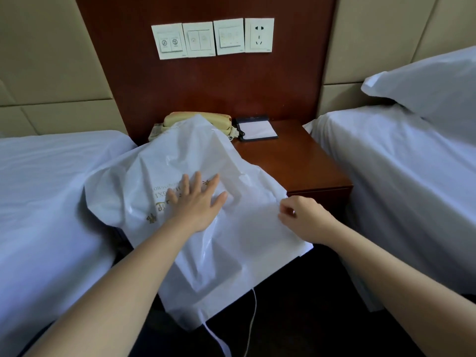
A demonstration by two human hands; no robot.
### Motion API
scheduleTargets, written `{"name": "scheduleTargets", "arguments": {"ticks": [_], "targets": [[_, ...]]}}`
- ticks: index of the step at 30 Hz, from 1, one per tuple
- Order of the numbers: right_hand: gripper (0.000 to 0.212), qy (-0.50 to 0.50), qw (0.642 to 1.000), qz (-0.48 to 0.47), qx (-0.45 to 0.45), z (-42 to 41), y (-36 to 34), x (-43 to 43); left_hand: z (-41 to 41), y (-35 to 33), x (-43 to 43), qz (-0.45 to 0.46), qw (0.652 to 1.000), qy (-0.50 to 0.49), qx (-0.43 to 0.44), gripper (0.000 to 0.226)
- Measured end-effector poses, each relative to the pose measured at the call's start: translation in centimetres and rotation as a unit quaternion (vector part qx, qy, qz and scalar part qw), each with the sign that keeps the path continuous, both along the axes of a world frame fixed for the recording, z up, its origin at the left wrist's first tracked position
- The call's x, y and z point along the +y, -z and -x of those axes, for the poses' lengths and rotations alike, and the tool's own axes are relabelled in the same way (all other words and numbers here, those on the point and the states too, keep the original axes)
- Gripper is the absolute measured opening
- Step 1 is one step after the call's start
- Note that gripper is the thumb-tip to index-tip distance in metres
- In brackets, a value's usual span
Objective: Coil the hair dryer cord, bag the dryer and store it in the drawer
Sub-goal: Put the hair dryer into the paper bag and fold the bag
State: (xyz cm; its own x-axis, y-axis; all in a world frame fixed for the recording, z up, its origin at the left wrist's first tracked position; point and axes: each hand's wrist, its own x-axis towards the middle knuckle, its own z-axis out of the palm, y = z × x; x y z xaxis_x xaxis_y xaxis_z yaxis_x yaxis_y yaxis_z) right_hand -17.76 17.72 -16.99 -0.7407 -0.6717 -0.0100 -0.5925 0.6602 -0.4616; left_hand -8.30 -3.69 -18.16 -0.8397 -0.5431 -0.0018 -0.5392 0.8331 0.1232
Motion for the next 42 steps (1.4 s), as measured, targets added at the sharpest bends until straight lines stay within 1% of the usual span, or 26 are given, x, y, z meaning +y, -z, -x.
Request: {"name": "scheduleTargets", "arguments": {"ticks": [2, 3, 5, 7, 10, 13, 17, 19, 20, 22, 24, 25, 27, 29, 30, 31, 32, 34, 35, 36, 37, 39, 42], "targets": [[0.025, -0.002, 0.999, 0.048, -0.018, 0.5, -0.5, 0.8, 0.4, 0.1, -0.1, 0.004, 1.0, 0.003, 0.021, 0.058], [0.027, 0.011, 0.997, 0.07, -0.009, 0.5, -0.8, 1.3, 0.7, 0.2, -0.1, 0.012, 0.999, 0.0, 0.04, 0.059], [0.026, 0.043, 0.992, 0.108, 0.043, 0.2, -1.6, 2.0, 1.0, 0.4, -0.3, 0.036, 0.996, -0.019, 0.081, 0.059], [0.021, 0.05, 0.983, 0.144, 0.099, -0.1, -2.1, 2.3, 1.1, 0.6, -0.4, 0.059, 0.992, -0.037, 0.107, 0.06], [0.015, 0.037, 0.976, 0.17, 0.134, -0.3, -2.7, 2.5, 0.9, 0.7, -0.3, 0.061, 0.991, -0.042, 0.114, 0.06], [0.011, 0.049, 0.979, 0.137, 0.145, 0.4, -3.0, 2.8, 0.9, 0.6, -0.5, 0.05, 0.994, -0.03, 0.09, 0.059], [0.017, 0.08, 0.992, -0.01, 0.097, 1.2, -1.5, 3.1, 0.5, 0.4, -0.9, 0.028, 0.998, -0.026, 0.056, 0.059], [0.019, 0.08, 0.991, -0.052, 0.095, 1.1, -0.4, 3.0, 0.0, 0.4, -0.6, 0.024, 0.998, -0.028, 0.057, 0.059], [0.019, 0.08, 0.99, -0.045, 0.106, 1.1, -0.2, 2.9, -0.4, 0.5, -0.3, 0.023, 0.997, -0.027, 0.066, 0.058], [0.021, 0.07, 0.988, 0.001, 0.135, 0.8, 0.0, 2.5, -1.5, 0.7, 0.6, 0.015, 0.994, -0.021, 0.104, 0.057], [0.029, 0.055, 0.988, 0.036, 0.141, 0.4, 0.4, 2.0, -3.2, 1.3, 1.8, 0.007, 0.983, -0.011, 0.183, 0.057], [0.034, 0.05, 0.989, 0.039, 0.132, 0.3, 0.7, 1.8, -4.3, 1.9, 2.3, 0.008, 0.97, -0.009, 0.241, 0.058], [0.042, 0.055, 0.993, 0.04, 0.096, 0.1, 1.4, 1.5, -6.6, 2.9, 3.3, 0.013, 0.93, -0.044, 0.366, 0.061], [0.042, 0.071, 0.994, 0.069, 0.043, 0.2, 1.8, 1.3, -8.7, 4.3, 3.4, -0.011, 0.884, -0.133, 0.449, 0.066], [0.04, 0.08, 0.992, 0.095, 0.015, 0.2, 1.8, 1.2, -9.6, 5.2, 3.1, -0.044, 0.861, -0.186, 0.471, 0.07], [0.037, 0.084, 0.989, 0.122, -0.014, 0.4, 1.9, 1.1, -10.4, 6.1, 2.7, -0.094, 0.836, -0.238, 0.486, 0.075], [0.033, 0.083, 0.986, 0.143, -0.038, 0.7, 1.9, 1.0, -11.2, 6.9, 2.2, -0.163, 0.806, -0.287, 0.492, 0.081], [0.025, 0.078, 0.983, 0.156, -0.063, 1.2, 2.0, 1.0, -12.3, 8.1, 1.5, -0.326, 0.723, -0.358, 0.493, 0.092], [0.021, 0.08, 0.982, 0.158, -0.067, 1.5, 2.0, 1.0, -12.7, 8.5, 1.2, -0.402, 0.681, -0.377, 0.483, 0.093], [0.02, 0.084, 0.98, 0.164, -0.071, 1.7, 2.1, 0.9, -12.9, 8.8, 1.1, -0.461, 0.651, -0.386, 0.463, 0.091], [0.02, 0.09, 0.978, 0.171, -0.08, 1.8, 2.2, 0.7, -13.1, 9.2, 1.1, -0.499, 0.638, -0.39, 0.437, 0.089], [0.02, 0.092, 0.975, 0.172, -0.109, 1.8, 2.2, 0.3, -13.3, 9.9, 0.7, -0.537, 0.64, -0.38, 0.397, 0.088], [0.018, 0.091, 0.973, 0.165, -0.131, 1.7, 2.2, -0.1, -13.2, 10.7, 0.3, -0.58, 0.639, -0.34, 0.374, 0.086]]}}
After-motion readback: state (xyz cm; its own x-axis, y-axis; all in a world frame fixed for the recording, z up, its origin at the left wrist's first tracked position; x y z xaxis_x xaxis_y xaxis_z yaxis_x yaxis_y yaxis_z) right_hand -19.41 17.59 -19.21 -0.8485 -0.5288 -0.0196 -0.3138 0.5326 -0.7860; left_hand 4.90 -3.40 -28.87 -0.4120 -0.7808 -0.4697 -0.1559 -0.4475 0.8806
